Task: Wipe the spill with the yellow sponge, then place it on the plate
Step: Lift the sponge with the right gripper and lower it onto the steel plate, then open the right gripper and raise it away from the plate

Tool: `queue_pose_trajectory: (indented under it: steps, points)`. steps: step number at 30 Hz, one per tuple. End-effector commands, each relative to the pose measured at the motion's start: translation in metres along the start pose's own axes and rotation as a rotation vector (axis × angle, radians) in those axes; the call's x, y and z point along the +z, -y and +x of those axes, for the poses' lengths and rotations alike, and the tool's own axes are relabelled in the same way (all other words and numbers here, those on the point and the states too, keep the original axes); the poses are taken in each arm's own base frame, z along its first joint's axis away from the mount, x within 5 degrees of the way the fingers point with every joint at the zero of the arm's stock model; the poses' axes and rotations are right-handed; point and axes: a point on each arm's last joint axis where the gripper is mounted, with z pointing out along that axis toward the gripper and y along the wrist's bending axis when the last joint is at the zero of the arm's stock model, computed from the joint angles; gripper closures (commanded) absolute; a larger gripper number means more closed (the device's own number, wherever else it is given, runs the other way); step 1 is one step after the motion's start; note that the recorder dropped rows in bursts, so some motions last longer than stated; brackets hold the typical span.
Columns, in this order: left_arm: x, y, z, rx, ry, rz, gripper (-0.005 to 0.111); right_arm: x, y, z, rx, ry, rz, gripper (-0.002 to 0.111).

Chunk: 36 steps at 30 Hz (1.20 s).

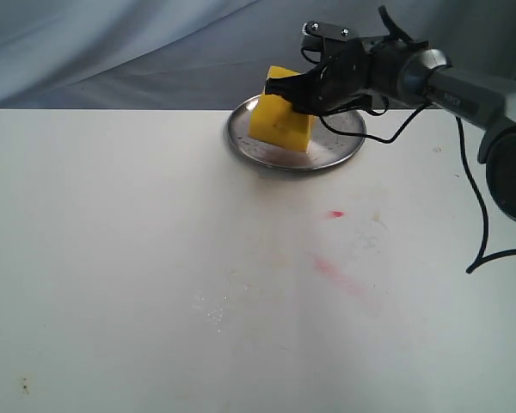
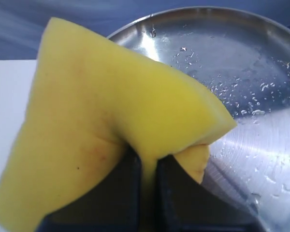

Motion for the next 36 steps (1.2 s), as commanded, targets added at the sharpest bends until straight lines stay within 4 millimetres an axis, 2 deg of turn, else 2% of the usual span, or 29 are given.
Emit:
queue_pose_trajectory:
  steps: [1, 4, 6, 9, 10, 13, 15, 18, 20, 22, 24, 27, 30, 36]
  points:
    - [0.0, 0.0, 0.001, -0.002, 0.001, -0.003, 0.107, 0.002, 0.003, -0.005, -0.049, 0.048, 0.023, 0.108]
    - [0.0, 0.0, 0.001, -0.002, 0.001, -0.003, 0.107, 0.005, 0.005, -0.003, -0.033, 0.043, 0.026, 0.107]
    - [0.0, 0.0, 0.001, -0.002, 0.001, -0.003, 0.107, 0.007, 0.006, -0.002, -0.032, 0.037, 0.03, 0.101]
    - [0.0, 0.0, 0.001, -0.002, 0.001, -0.003, 0.107, 0.008, 0.01, 0.001, -0.029, 0.021, 0.038, 0.08]
    - [0.0, 0.0, 0.001, -0.002, 0.001, -0.003, 0.107, 0.008, 0.011, 0.0, -0.029, 0.021, 0.04, 0.068]
    - [0.0, 0.0, 0.001, -0.002, 0.001, -0.003, 0.107, 0.007, 0.013, -0.003, -0.03, 0.04, 0.039, 0.044]
    - [0.0, 0.0, 0.001, -0.002, 0.001, -0.003, 0.107, 0.006, 0.014, -0.004, -0.033, 0.045, 0.039, 0.041]
    - [0.0, 0.0, 0.001, -0.002, 0.001, -0.003, 0.107, -0.006, 0.011, -0.014, -0.033, 0.063, 0.035, 0.041]
    - [0.0, 0.0, 0.001, -0.002, 0.001, -0.003, 0.107, -0.023, 0.006, -0.027, -0.04, 0.09, 0.03, 0.042]
    - [0.0, 0.0, 0.001, -0.002, 0.001, -0.003, 0.107, -0.046, 0.003, -0.043, -0.086, 0.12, 0.051, 0.047]
    - [0.0, 0.0, 0.001, -0.002, 0.001, -0.003, 0.107, -0.069, 0.002, -0.051, -0.132, 0.132, 0.08, 0.061]
    - [0.0, 0.0, 0.001, -0.002, 0.001, -0.003, 0.107, -0.105, 0.003, -0.054, -0.168, 0.12, 0.113, 0.091]
    - [0.0, 0.0, 0.001, -0.002, 0.001, -0.003, 0.107, -0.133, 0.007, -0.051, -0.174, 0.145, 0.112, 0.107]
    - [0.0, 0.0, 0.001, -0.002, 0.001, -0.003, 0.107, -0.195, 0.029, -0.048, -0.141, 0.302, 0.09, 0.108]
